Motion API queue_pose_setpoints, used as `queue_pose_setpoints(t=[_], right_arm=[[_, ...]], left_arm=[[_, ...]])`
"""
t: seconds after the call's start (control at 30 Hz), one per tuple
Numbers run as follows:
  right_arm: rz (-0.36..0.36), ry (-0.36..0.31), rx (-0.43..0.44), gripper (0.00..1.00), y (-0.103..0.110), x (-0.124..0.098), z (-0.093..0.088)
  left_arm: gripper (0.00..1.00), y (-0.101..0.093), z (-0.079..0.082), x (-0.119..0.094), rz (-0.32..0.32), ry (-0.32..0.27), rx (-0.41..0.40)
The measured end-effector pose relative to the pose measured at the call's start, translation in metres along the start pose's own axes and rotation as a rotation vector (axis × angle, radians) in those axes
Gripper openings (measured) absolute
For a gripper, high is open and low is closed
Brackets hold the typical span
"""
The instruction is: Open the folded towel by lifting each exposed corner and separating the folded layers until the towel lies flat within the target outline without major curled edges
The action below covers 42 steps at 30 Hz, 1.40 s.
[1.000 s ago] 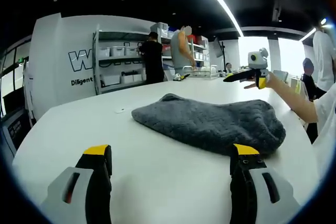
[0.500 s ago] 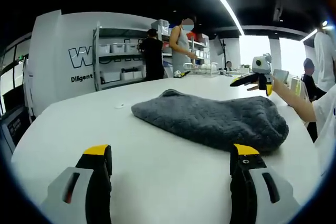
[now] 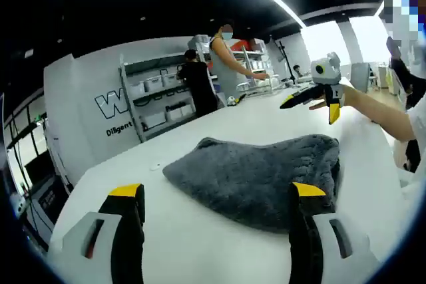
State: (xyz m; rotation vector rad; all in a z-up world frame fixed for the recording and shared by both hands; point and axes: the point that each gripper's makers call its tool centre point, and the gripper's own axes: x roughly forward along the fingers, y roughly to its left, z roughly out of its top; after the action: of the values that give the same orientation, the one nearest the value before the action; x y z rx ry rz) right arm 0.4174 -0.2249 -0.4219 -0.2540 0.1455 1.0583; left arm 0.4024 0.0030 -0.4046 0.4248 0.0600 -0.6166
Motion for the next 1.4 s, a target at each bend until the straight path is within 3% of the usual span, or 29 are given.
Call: queue_pose_setpoints(t=[0.07,0.23,0.37,0.47,0.73,0.9,1.1,1.4], right_arm=[[-0.013,-0.019,0.008,0.99,-0.003,-0.003,0.003],[-0.030,-0.054,0.029,0.99,-0.008,-0.007,0.008],[-0.036,-0.055,0.027,0.99,-0.004,-0.007,0.008],[-0.036,-0.054,0.029,0.99,0.000,-0.007,0.008],[-0.030,-0.059,0.028,0.99,0.004,-0.007,0.008],[-0.028,-0.049,0.037,0.99,-0.001,-0.007,0.006],[-0.022,-0.031,0.033,0.99,-0.004,-0.006,0.004],[-0.022,-0.020,0.032,0.99,-0.002,-0.004,0.001]], left_arm=[[0.87,-0.016,0.013,-0.004,0.025,-0.013,0.021],[0.80,-0.060,0.033,-0.001,0.011,-0.031,0.094],[0.76,-0.077,0.041,0.005,0.075,-0.023,0.262],[0.74,-0.094,0.043,0.007,0.085,-0.018,0.368],[0.57,-0.133,0.045,0.011,0.095,-0.014,0.584],[0.46,-0.152,0.044,0.014,0.108,0.004,0.764],[0.38,-0.170,0.029,0.028,0.016,0.064,0.793],[0.26,-0.164,0.039,0.036,0.041,0.077,0.827]])
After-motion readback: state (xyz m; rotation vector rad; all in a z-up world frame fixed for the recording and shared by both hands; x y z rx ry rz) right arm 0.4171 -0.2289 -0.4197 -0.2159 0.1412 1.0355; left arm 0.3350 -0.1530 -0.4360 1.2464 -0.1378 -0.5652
